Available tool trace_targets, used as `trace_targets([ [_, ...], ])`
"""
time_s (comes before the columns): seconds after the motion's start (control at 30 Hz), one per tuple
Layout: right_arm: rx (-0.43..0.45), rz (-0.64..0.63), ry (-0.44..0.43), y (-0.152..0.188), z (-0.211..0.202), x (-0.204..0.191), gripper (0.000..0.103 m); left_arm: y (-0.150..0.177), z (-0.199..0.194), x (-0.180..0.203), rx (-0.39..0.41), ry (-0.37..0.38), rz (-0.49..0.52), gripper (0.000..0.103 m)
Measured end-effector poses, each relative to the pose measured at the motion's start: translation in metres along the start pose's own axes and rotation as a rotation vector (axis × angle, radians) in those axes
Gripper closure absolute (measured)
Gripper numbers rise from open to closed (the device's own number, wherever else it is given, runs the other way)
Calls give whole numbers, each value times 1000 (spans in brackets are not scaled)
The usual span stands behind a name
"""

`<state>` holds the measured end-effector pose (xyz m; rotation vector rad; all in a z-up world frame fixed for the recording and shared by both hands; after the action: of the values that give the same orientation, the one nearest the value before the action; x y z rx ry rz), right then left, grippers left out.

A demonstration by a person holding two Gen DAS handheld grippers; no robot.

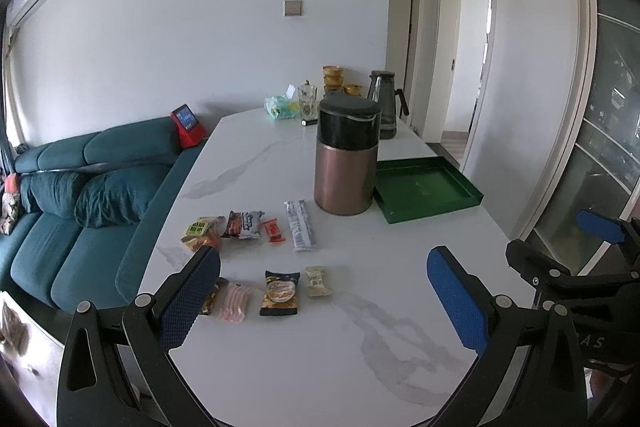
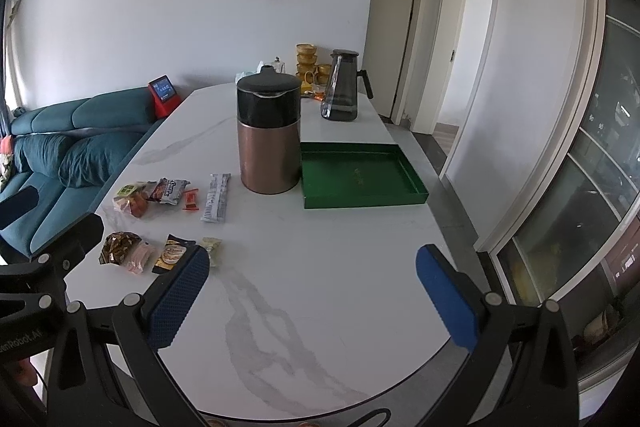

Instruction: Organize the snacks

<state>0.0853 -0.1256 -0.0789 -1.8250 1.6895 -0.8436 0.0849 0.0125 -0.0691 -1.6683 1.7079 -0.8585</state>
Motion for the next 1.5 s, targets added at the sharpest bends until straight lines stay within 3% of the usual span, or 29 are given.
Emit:
trace_targets([
  [0.43,-43,20,-2,-5,30,-101,0,9,39,-101,-81,1,13,1],
  [0.7,-52,-40,-24,-26,62,-151,0,9,76,-152,-111,-19,-18,1],
  [1.0,-74,-120,-127,-56,147,-193,0,7,133,-196,-154,-74,-112,1],
  [1.3,-181,-170,-228,-64,250,-226,0,17,222,-225,-294,-137,-109,1],
  [1.5,-257,-195,-264,-53,292,-239,0,24,263,-225,-360,-81,-97,2],
])
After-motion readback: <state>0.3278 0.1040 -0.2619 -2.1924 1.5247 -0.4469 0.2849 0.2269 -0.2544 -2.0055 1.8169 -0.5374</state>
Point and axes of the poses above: each gripper's, at about its wrist camera, not at the fingertips, and z roughly the way its jaws point, x to its right, y to its underside, the point moved 10 cm from there along z, roughly the way its jaws point, and after that the axes turned 3 degrees about -x, right-handed, at the moved point
